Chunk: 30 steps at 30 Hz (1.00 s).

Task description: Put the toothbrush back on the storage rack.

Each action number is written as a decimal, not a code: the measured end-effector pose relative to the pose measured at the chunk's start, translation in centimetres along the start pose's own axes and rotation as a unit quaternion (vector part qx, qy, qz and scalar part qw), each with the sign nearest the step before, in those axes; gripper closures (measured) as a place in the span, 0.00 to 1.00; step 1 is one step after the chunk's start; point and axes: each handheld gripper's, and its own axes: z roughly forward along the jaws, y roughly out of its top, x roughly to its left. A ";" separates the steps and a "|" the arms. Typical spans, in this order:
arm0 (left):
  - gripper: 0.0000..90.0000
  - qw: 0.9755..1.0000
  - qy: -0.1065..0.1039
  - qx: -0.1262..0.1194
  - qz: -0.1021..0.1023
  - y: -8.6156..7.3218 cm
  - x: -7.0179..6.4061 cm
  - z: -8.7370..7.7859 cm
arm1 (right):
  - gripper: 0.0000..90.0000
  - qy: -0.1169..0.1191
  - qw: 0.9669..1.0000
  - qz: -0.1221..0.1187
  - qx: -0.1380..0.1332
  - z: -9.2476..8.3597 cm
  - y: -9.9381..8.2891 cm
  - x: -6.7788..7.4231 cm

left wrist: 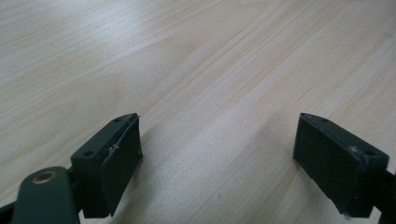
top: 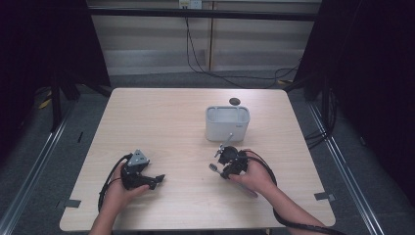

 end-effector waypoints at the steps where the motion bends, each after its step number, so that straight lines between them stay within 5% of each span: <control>1: 0.17 1.000 0.000 0.000 0.000 0.0 0.0 0.0 | 0.93 -0.001 1.000 -0.002 0.001 0.0 0.1 0.0; 9: 0.17 1.000 0.000 0.001 0.002 0.0 0.1 0.0 | 0.93 0.003 1.000 0.017 -0.005 0.0 -0.1 -0.2; 14: 0.17 1.000 -0.002 -0.001 -0.003 0.0 0.1 0.0 | 0.93 0.006 0.999 0.037 -0.035 -0.6 -0.7 -0.8; 18: 0.17 1.000 0.000 0.000 0.000 0.0 0.1 0.0 | 0.93 0.015 0.995 0.060 -0.074 -1.6 -1.1 -1.5; 30: 0.17 1.000 -0.001 -0.001 -0.003 0.0 0.1 0.0 | 0.93 0.014 0.986 0.076 -0.149 -4.4 -1.7 -2.6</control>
